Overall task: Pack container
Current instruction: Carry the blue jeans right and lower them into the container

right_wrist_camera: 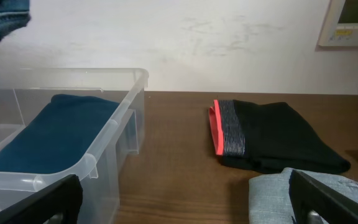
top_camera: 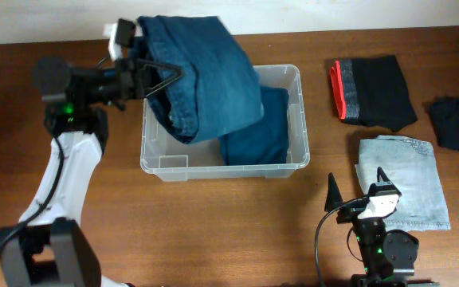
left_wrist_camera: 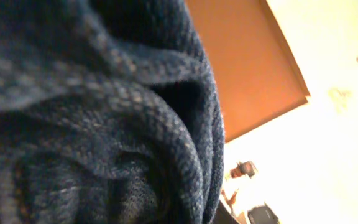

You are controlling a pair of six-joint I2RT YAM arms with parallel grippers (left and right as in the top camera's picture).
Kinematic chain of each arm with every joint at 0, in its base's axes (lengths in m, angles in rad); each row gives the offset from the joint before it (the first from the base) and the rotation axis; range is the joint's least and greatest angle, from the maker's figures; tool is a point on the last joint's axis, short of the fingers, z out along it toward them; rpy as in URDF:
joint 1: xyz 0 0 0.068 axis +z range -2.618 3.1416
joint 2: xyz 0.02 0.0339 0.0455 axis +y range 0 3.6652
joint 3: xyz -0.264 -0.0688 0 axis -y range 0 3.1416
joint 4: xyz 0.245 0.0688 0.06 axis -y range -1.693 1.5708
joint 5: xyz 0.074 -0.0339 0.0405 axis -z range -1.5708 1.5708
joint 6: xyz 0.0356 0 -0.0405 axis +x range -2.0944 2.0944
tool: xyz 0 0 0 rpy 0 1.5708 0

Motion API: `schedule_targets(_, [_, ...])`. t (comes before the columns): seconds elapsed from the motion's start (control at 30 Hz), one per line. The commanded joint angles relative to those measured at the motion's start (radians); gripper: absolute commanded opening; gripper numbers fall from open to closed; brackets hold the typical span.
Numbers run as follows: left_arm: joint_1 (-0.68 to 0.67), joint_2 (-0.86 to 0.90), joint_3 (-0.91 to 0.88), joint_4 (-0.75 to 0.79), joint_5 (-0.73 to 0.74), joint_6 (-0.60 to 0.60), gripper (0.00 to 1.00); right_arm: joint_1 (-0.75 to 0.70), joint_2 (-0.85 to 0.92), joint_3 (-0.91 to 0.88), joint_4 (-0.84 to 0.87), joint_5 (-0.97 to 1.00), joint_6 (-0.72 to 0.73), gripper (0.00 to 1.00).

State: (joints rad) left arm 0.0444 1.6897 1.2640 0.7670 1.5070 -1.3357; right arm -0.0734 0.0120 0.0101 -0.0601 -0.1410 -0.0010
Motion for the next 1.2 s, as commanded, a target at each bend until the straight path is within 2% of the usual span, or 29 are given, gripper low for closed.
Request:
schedule_targets(0.0, [-0.016,0.05,0.084,-0.013,0.066,0.026,0.01,-0.006,-0.009,-0.005,-0.005,-0.006,-0.002,0.99])
schedule_targets(0.27, [-0.016,0.153,0.1,-0.02,0.066,0.026,0.01,-0.006,-0.009,-0.005,-0.005,-0.006,-0.002,0.99])
schedule_targets(0.5, [-0.016,0.197,0.1,-0.016,0.066,0.031,0.16,-0.006,-0.009,-0.005,-0.005,-0.006,-0.002,0.98])
schedule_targets(0.6, [-0.016,0.207,0.1,-0.016,0.066,0.031,0.29,-0.006,-0.009,-0.005,-0.005,-0.006,-0.002,0.99])
schedule_targets(0.67, [-0.016,0.208,0.1,-0.016,0.066,0.031,0.33,-0.006,-0.009,-0.005,-0.005,-0.006,-0.002,0.99])
schedule_targets(0.77, [-0.015,0.208,0.1,-0.016,0.066,0.031,0.56,-0.006,-0.009,-0.005,-0.005,-0.006,-0.002,0.99])
schedule_targets(1.0, [-0.011,0.208,0.1,-0.016,0.066,0.031,0.59,-0.006,-0.009,-0.005,-0.005,-0.006,-0.002,0.99])
schedule_targets(1.17, [-0.006,0.208,0.1,0.004,0.066,0.03,0.68,-0.006,-0.009,-0.005,-0.005,-0.006,-0.002,0.99])
